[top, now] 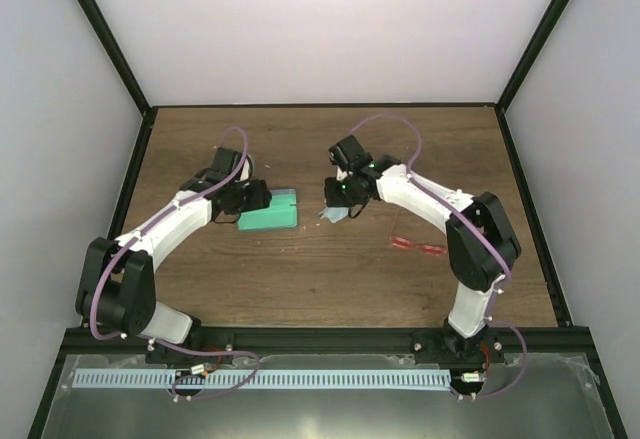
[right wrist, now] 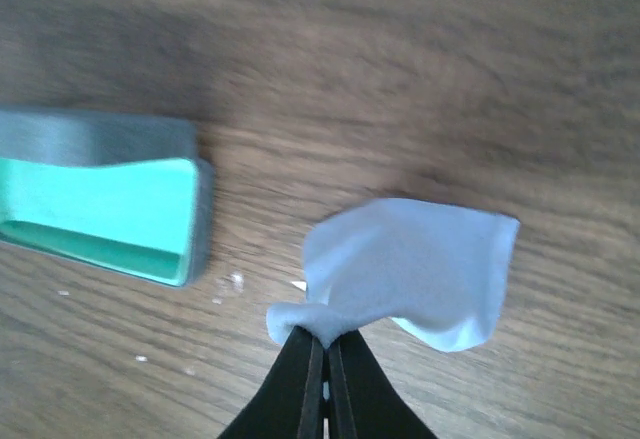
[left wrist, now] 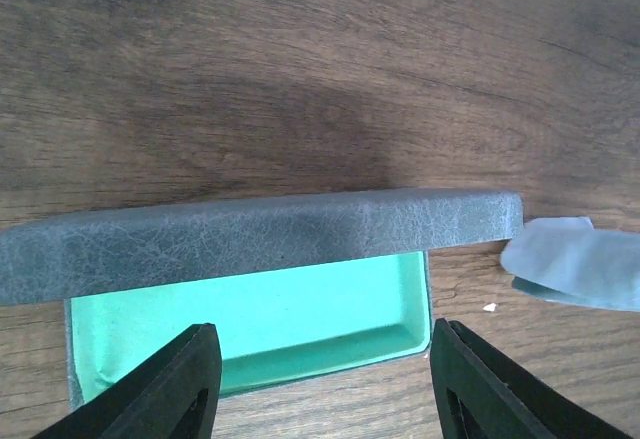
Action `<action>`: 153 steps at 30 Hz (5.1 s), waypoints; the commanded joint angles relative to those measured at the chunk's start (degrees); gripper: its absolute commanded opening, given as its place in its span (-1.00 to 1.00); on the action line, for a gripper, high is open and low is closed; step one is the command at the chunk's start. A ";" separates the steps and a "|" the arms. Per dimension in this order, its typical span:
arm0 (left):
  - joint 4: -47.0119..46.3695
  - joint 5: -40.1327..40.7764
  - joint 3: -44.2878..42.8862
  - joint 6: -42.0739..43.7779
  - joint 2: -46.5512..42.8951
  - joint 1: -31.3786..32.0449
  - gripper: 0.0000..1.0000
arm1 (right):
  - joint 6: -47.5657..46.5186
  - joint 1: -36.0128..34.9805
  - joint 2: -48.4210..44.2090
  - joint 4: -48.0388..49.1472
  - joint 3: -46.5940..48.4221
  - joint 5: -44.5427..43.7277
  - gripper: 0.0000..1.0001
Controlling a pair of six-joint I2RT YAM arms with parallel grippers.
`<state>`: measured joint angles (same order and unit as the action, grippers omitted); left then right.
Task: Organize the sunglasses
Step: Fold the glasses cleaning cloth at the center of the board.
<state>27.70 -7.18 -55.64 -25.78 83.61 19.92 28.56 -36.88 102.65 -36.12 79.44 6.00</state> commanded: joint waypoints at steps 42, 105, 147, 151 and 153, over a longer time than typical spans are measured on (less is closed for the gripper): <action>-2.61 4.72 7.97 -5.07 -4.75 5.02 0.23 | -16.14 -8.00 9.48 -0.65 2.45 -9.20 -0.22; -3.78 4.86 15.11 -6.17 -8.73 5.03 0.23 | -8.89 -5.65 5.10 -1.57 5.63 -0.89 -0.99; -3.63 6.92 14.03 -13.50 -11.70 7.92 0.29 | -11.56 -5.57 1.17 0.74 -3.78 -6.86 -0.99; -3.41 7.96 13.96 -13.43 -13.10 8.62 0.29 | -10.20 -5.50 -1.33 1.58 -4.30 -4.99 -0.99; -4.06 8.37 13.89 -12.75 -13.29 8.72 0.29 | -10.28 -5.08 -2.29 1.78 -4.54 -4.23 -0.99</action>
<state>23.75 -0.45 -41.34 -38.44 71.68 28.23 16.82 -42.50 103.31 -35.31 73.82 -0.43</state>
